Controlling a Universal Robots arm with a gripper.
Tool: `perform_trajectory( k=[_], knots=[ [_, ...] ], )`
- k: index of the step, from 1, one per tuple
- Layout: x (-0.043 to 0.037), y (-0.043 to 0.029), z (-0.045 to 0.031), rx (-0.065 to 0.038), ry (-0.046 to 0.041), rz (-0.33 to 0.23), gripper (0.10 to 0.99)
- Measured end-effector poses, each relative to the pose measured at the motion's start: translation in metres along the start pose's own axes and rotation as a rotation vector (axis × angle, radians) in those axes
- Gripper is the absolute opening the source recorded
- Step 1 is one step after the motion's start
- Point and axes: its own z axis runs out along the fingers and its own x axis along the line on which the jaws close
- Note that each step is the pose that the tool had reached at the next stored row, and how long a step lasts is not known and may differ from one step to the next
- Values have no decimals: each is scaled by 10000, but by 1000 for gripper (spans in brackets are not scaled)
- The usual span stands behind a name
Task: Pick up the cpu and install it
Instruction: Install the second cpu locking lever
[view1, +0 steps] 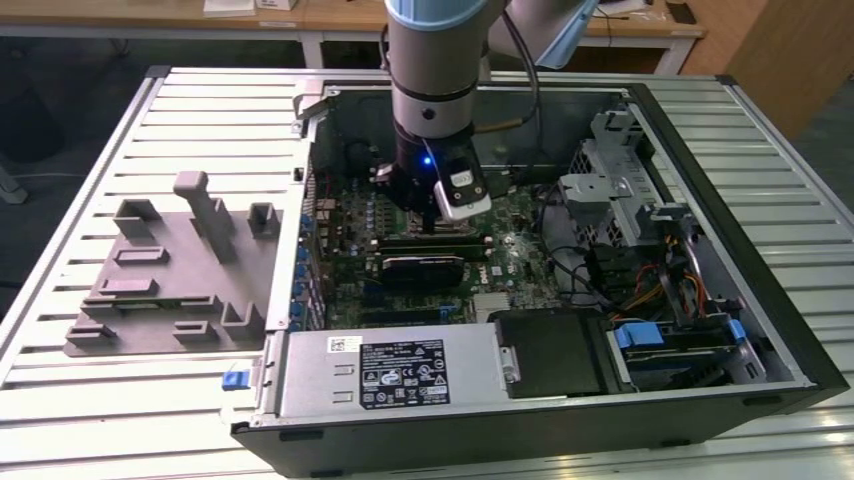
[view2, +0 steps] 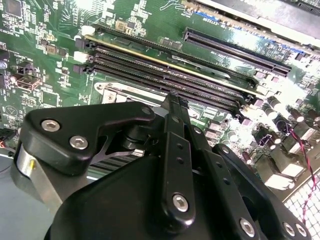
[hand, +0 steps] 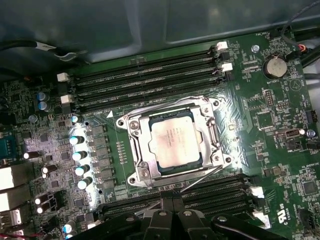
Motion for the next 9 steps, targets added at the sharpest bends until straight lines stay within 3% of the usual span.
perform_trajectory(
  k=[2, 5, 9],
  knots=[
    [0, -5, 4, -23, 8, -12, 106],
    [-2, -15, 17, -164, 38, -28, 106],
    [-2, -18, 22, -188, 46, -40, 106]
  ],
)
